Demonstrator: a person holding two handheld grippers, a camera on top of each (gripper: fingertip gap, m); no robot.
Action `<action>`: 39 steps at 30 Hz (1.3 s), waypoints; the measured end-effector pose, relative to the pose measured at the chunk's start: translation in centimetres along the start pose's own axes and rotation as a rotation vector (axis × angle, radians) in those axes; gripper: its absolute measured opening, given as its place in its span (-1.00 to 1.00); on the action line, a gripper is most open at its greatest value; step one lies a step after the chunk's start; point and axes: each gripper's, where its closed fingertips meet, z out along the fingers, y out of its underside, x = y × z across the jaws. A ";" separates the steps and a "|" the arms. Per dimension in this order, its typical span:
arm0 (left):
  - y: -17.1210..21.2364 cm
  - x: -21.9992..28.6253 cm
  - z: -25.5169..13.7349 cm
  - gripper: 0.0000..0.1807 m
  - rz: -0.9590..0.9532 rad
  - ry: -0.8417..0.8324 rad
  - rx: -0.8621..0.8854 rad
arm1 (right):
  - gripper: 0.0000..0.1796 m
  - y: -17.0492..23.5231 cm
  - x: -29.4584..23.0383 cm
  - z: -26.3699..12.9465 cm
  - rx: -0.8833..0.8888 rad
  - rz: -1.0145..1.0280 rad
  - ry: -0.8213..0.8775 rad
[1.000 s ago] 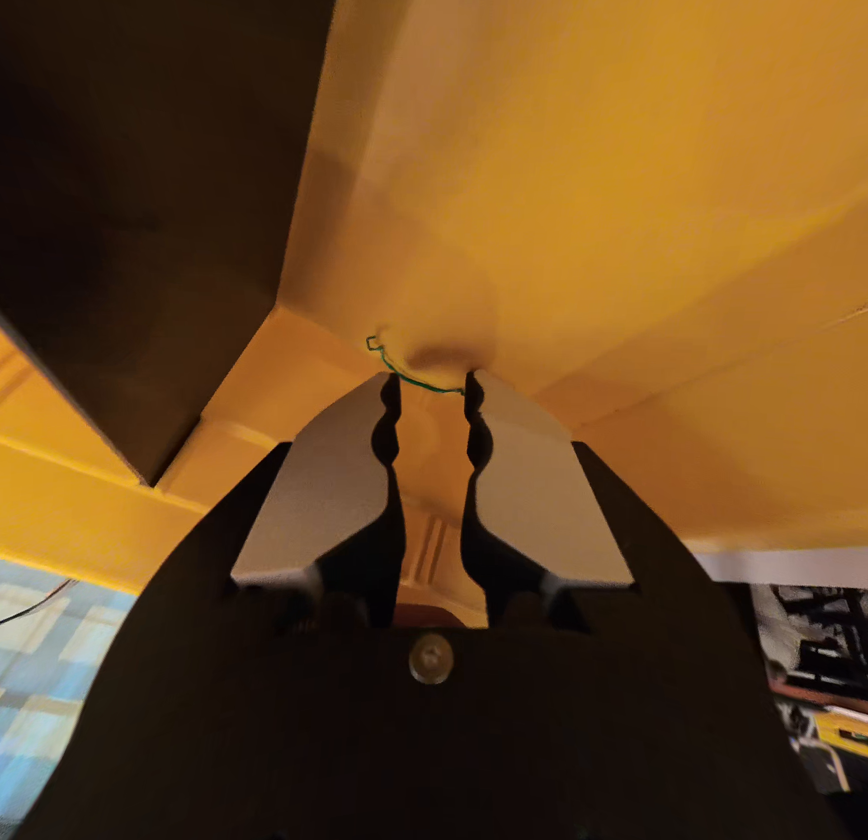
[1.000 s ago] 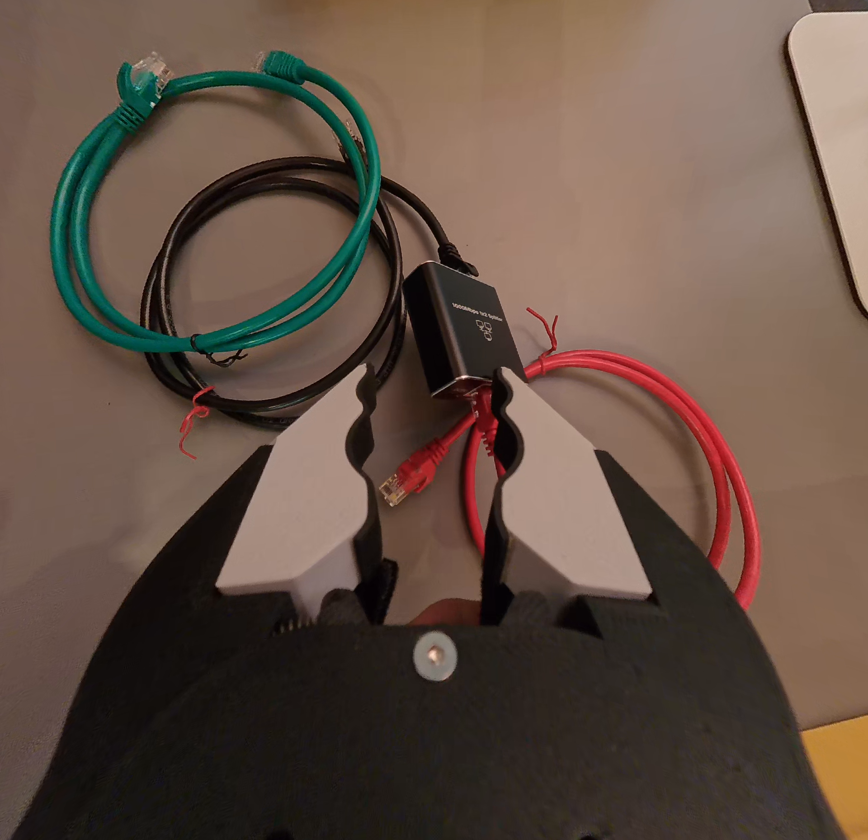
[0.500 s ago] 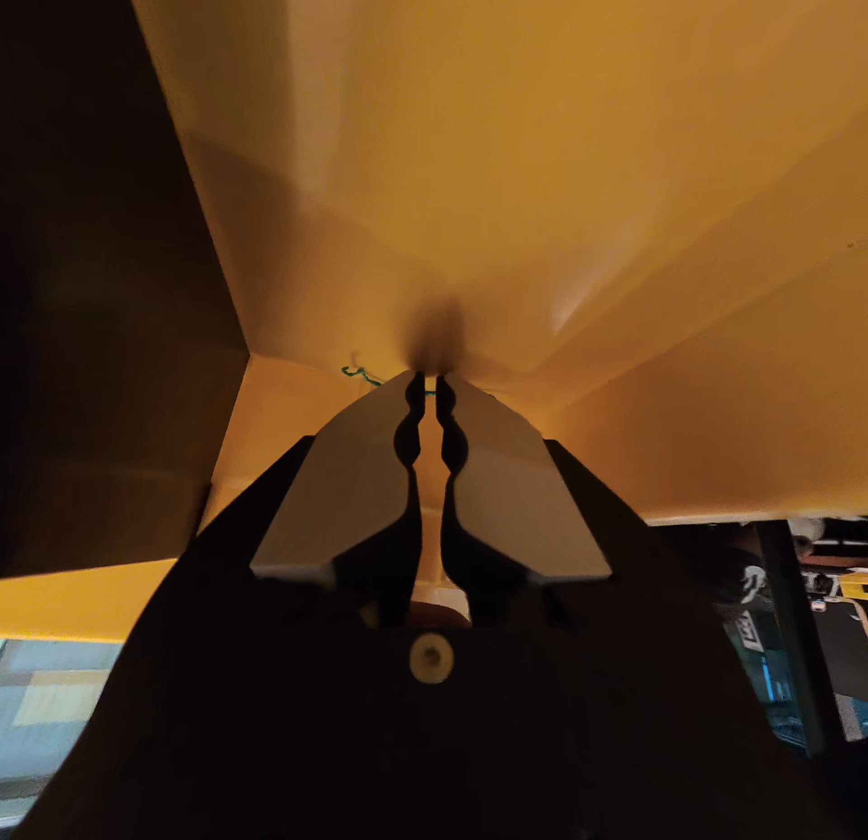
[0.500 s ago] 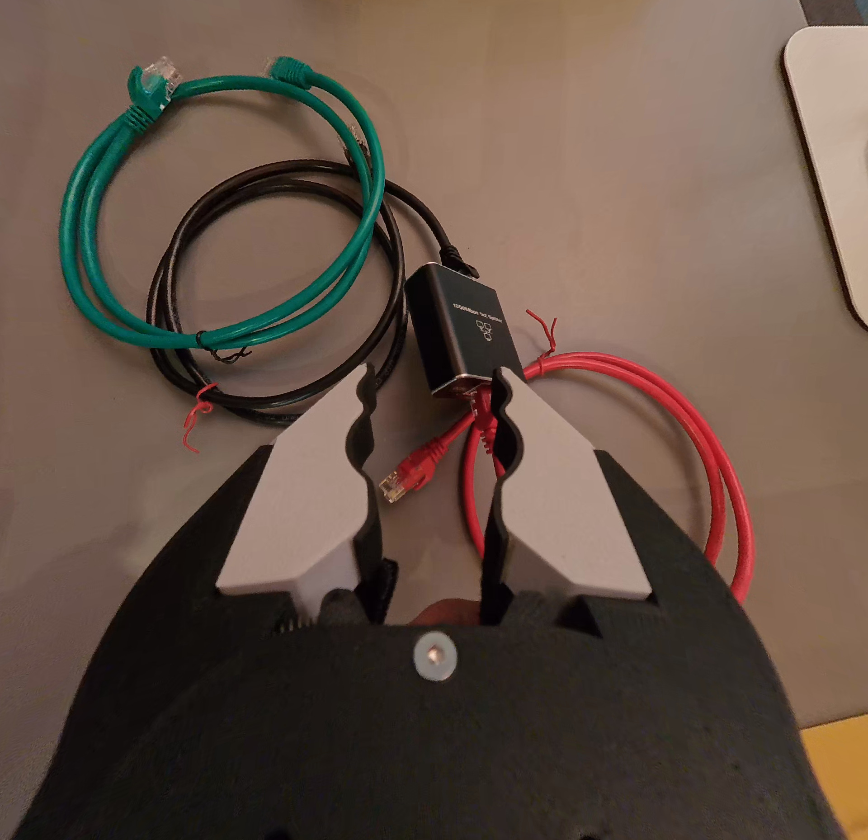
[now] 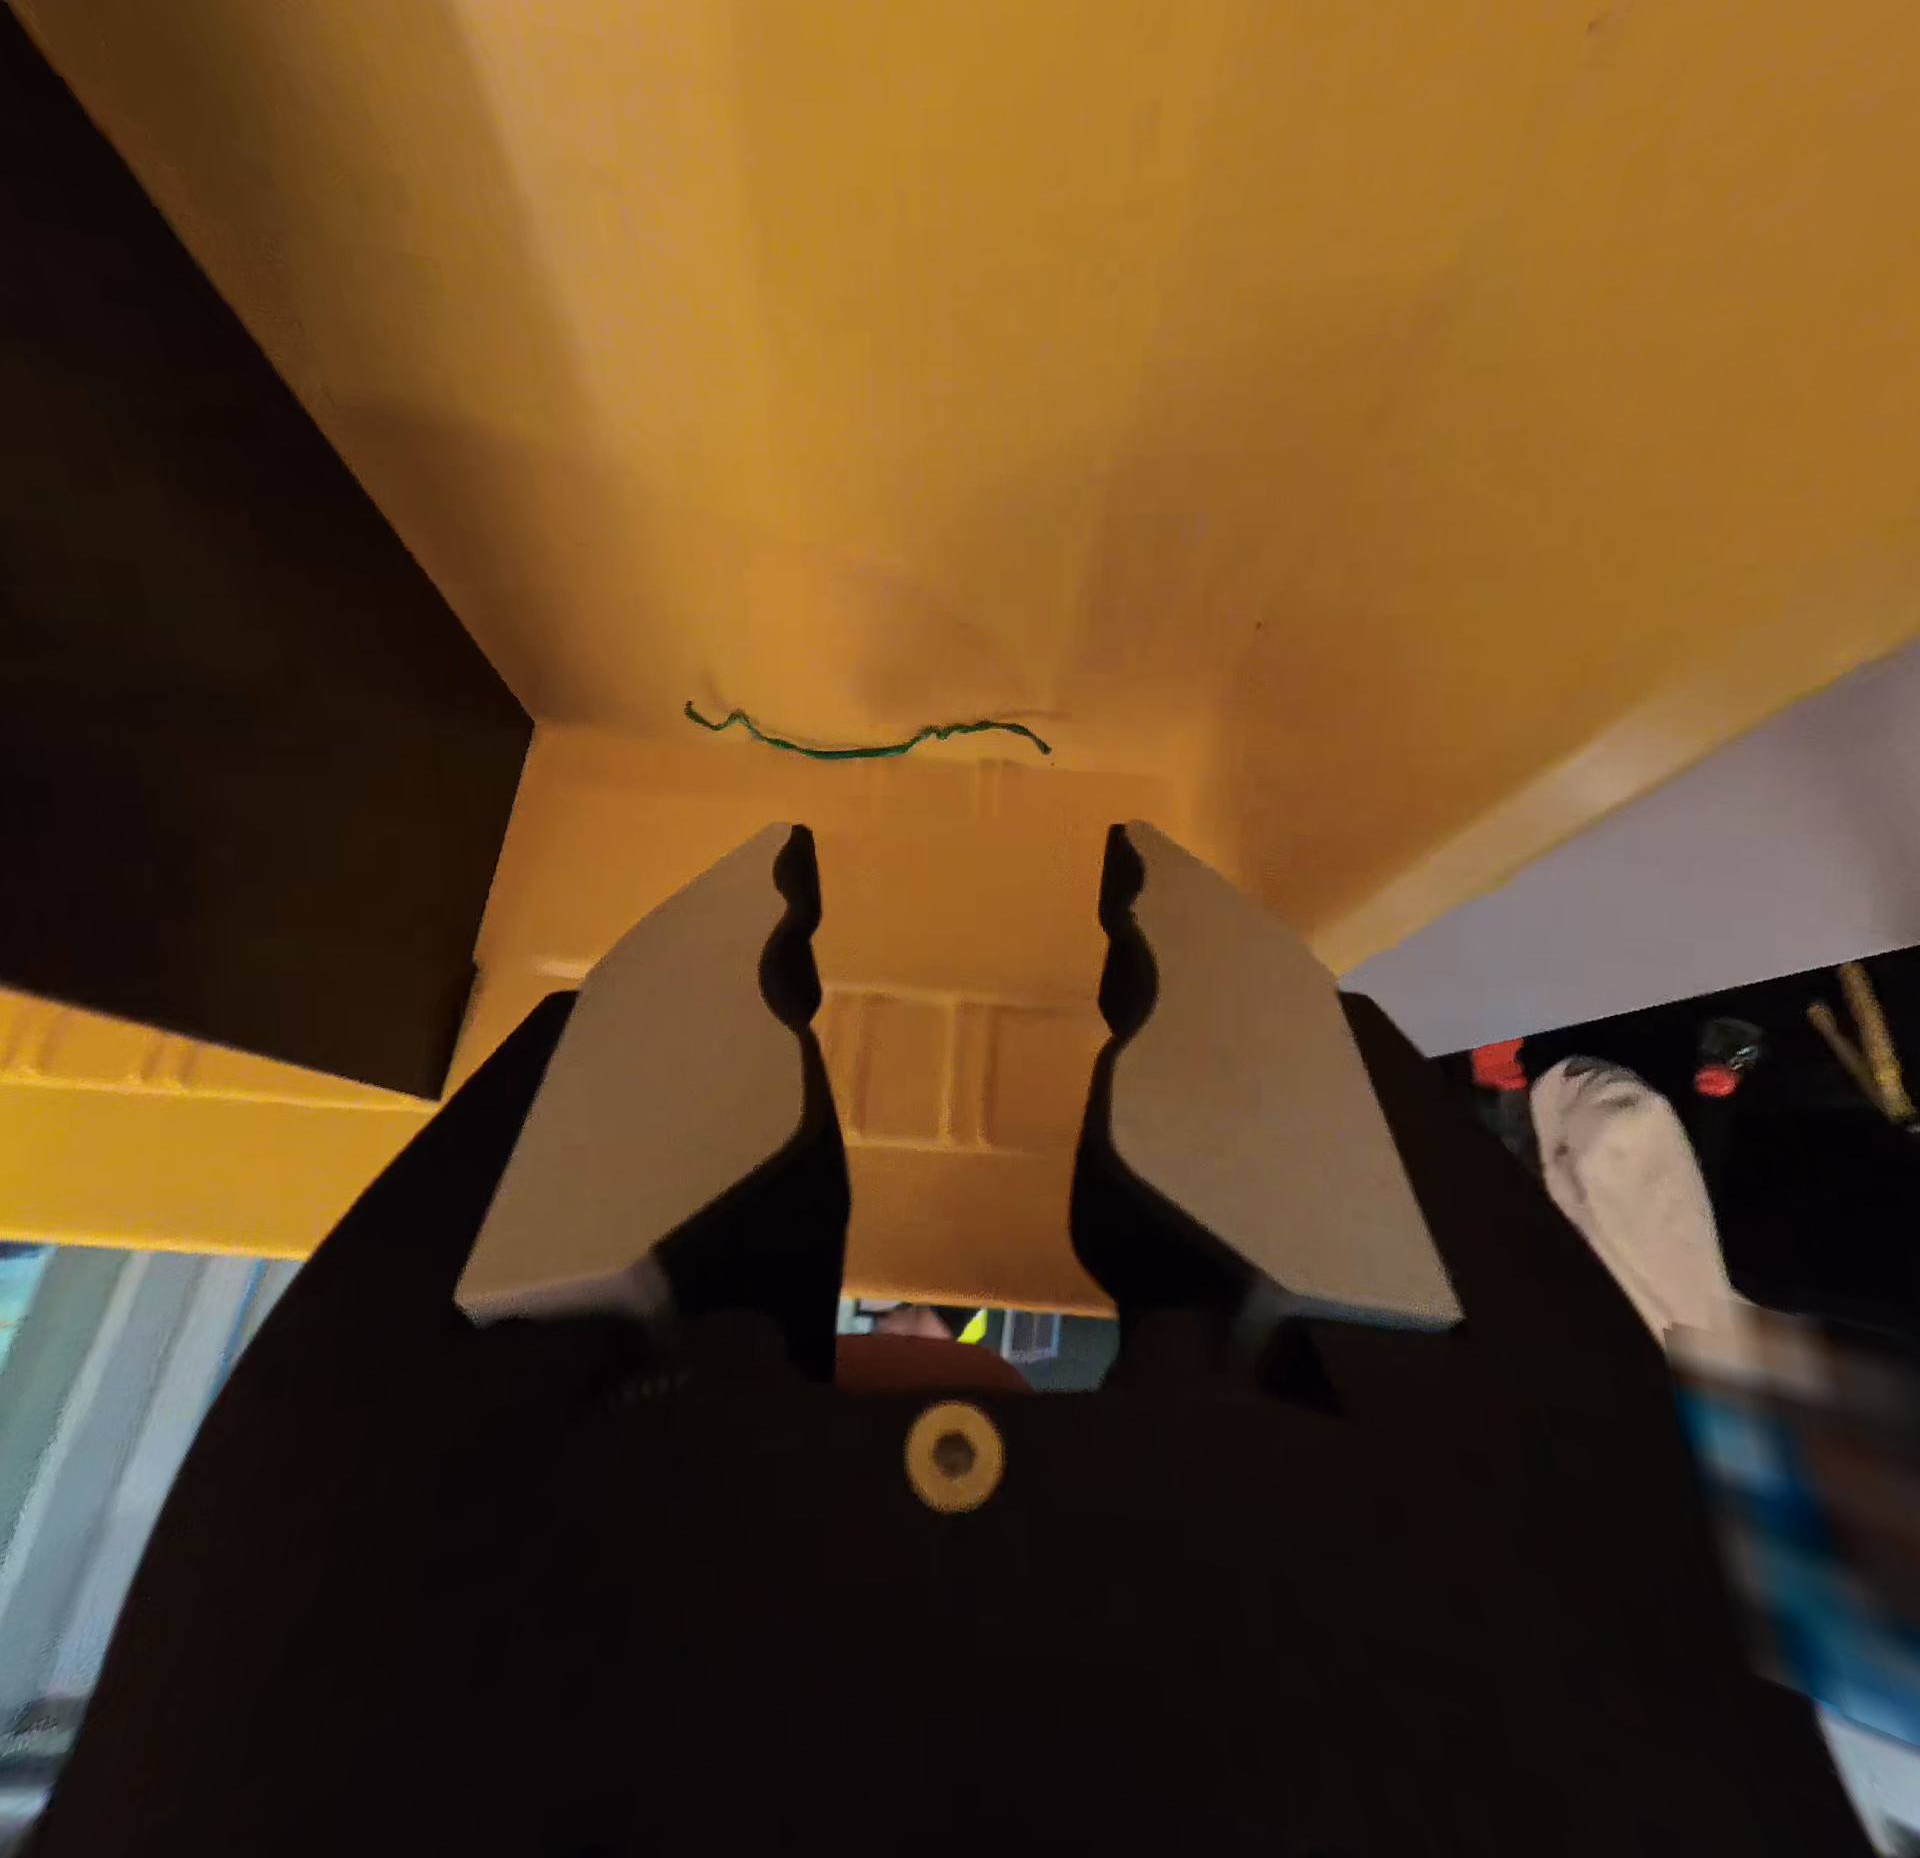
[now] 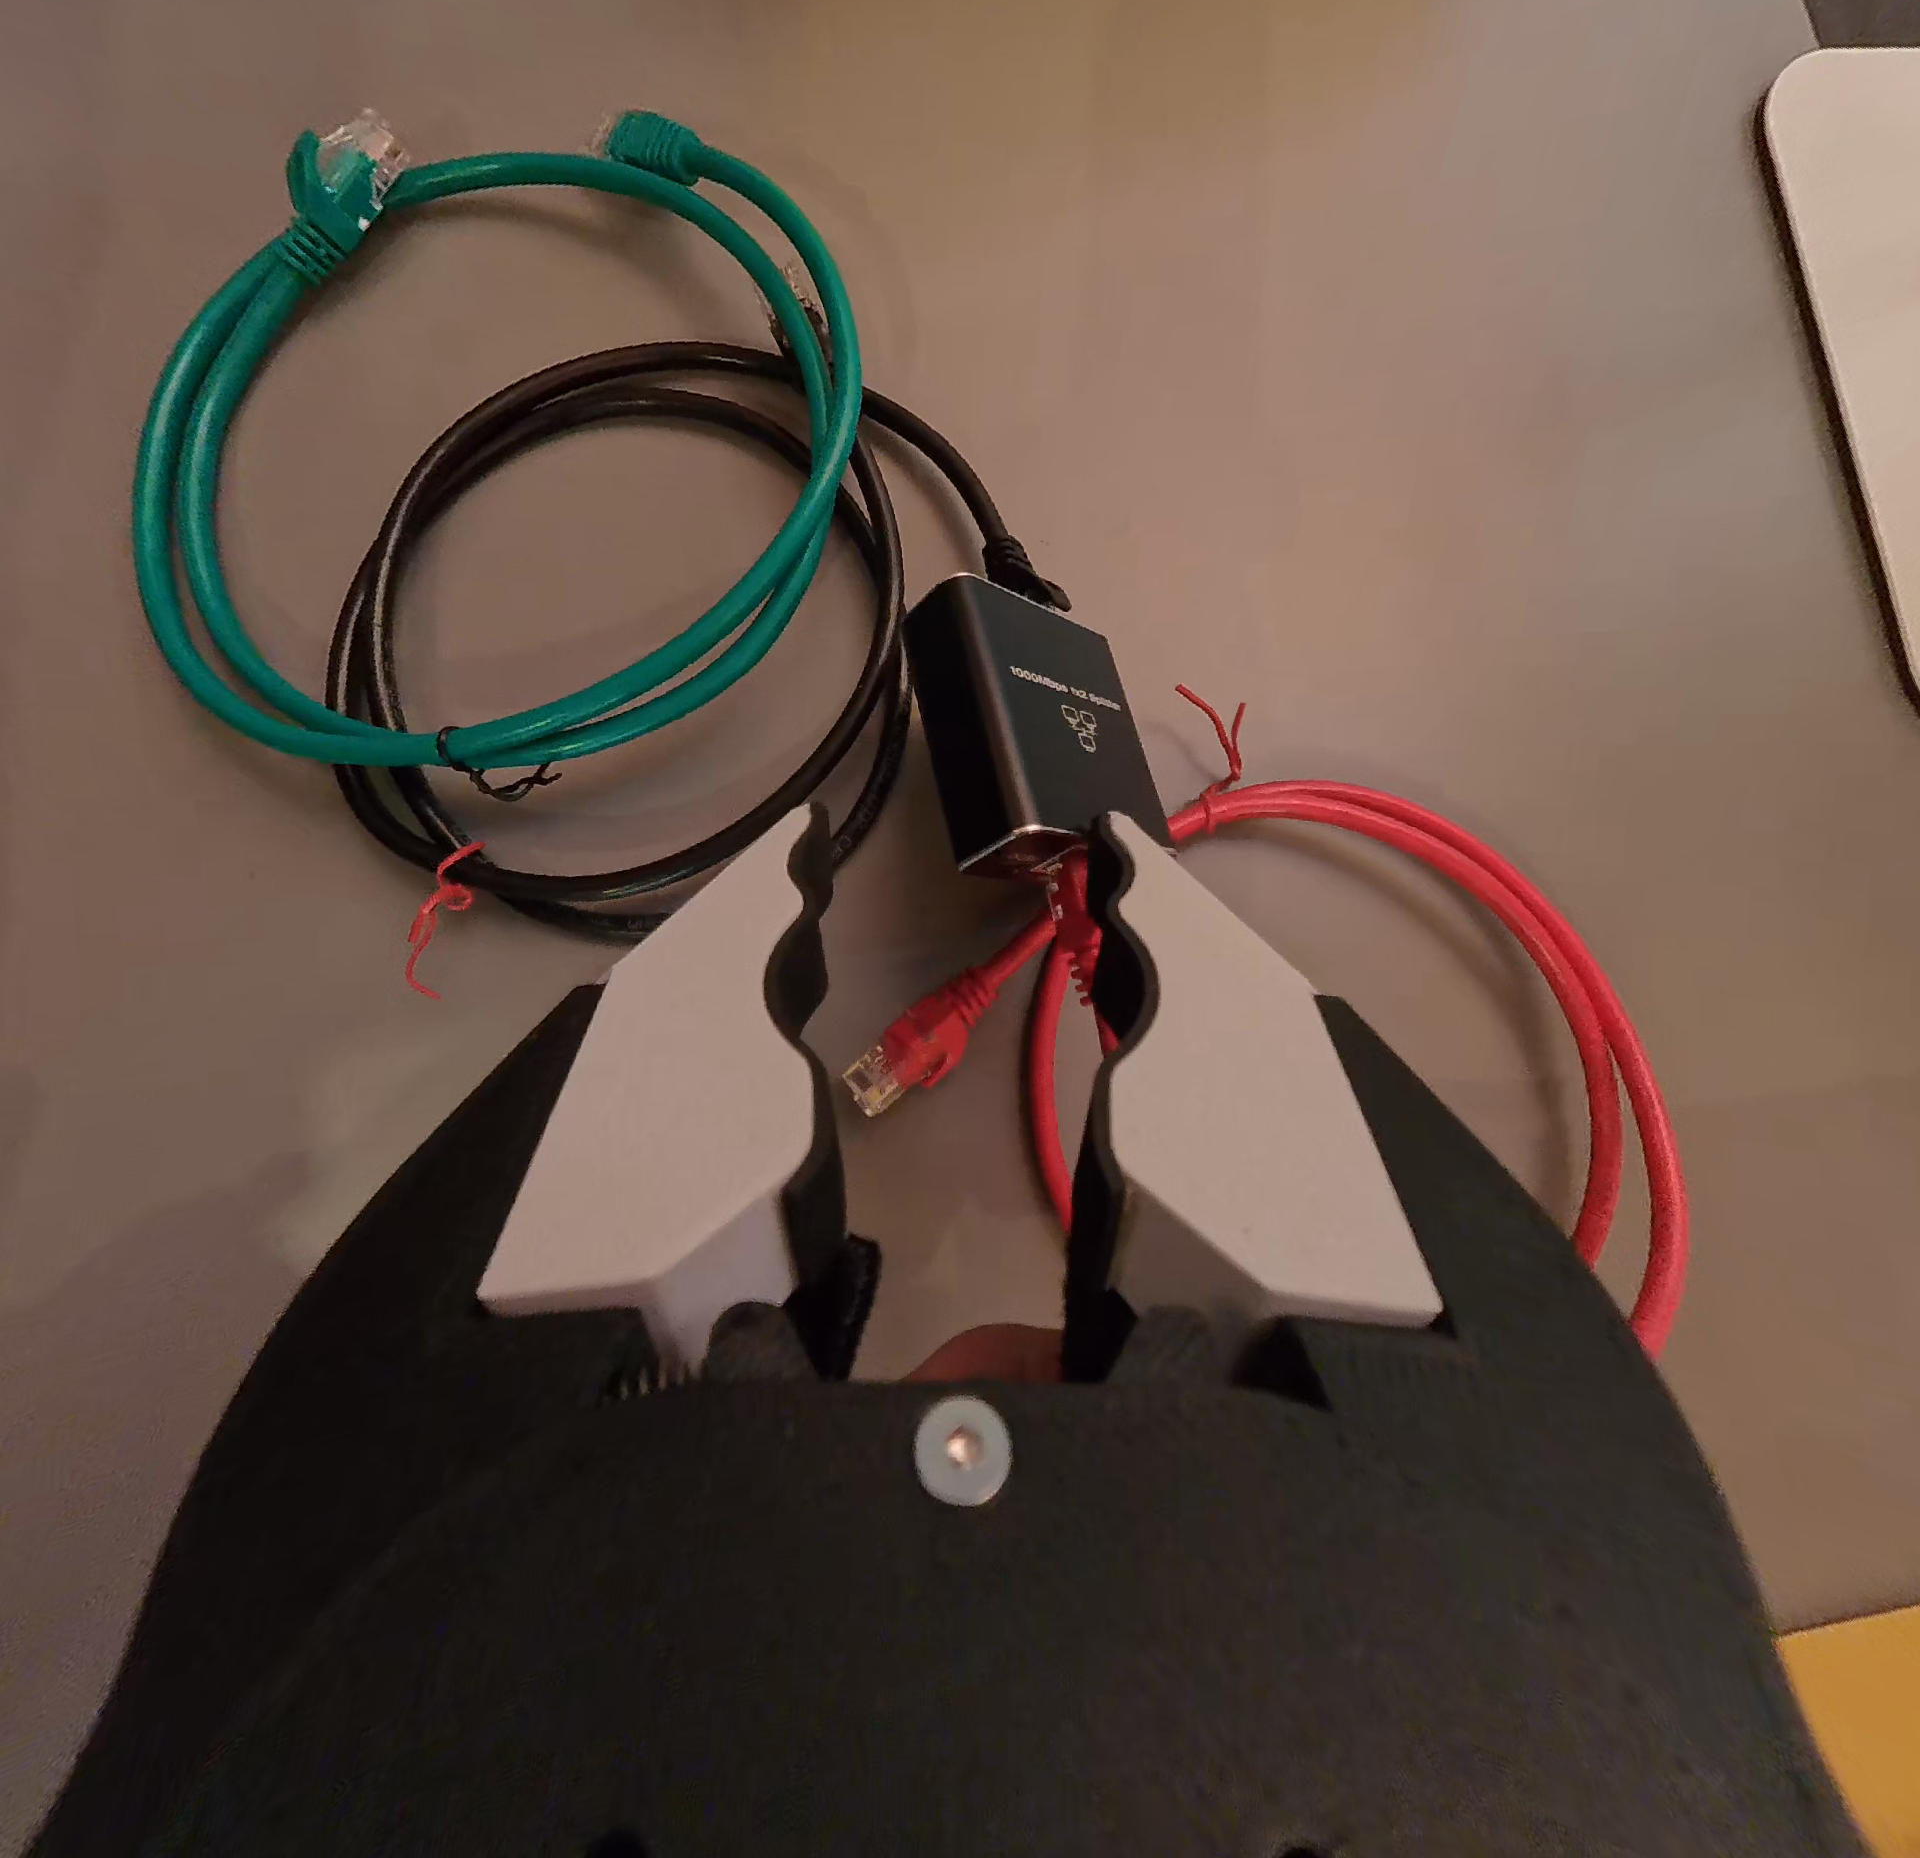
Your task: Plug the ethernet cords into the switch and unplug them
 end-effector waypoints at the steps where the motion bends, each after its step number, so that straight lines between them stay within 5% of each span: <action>1: -0.1 -0.1 0.4 -0.43 0.027 -0.019 -0.013 | -0.47 0.0 0.0 0.0 -0.001 -0.002 0.000; 5: -1.2 -0.3 1.6 -0.51 0.055 -0.058 0.001 | -0.48 0.0 -0.1 0.0 0.003 -0.001 -0.002; 8: -1.1 -0.3 1.8 -0.87 0.066 -0.069 -0.020 | -0.49 0.0 0.0 0.0 0.006 0.000 -0.002; 20: -1.9 -1.9 -1.5 -1.00 0.037 -0.163 0.146 | -0.49 0.0 -0.1 0.0 0.008 -0.001 -0.007; 29: -3.5 -1.1 -11.6 -0.99 -0.085 -0.333 0.554 | -0.41 -1.0 0.7 -1.1 0.042 -0.004 0.049; 39: -15.9 10.3 -27.7 -0.99 0.043 -0.244 1.373 | -0.36 -10.8 -1.0 -5.8 0.447 -0.210 0.245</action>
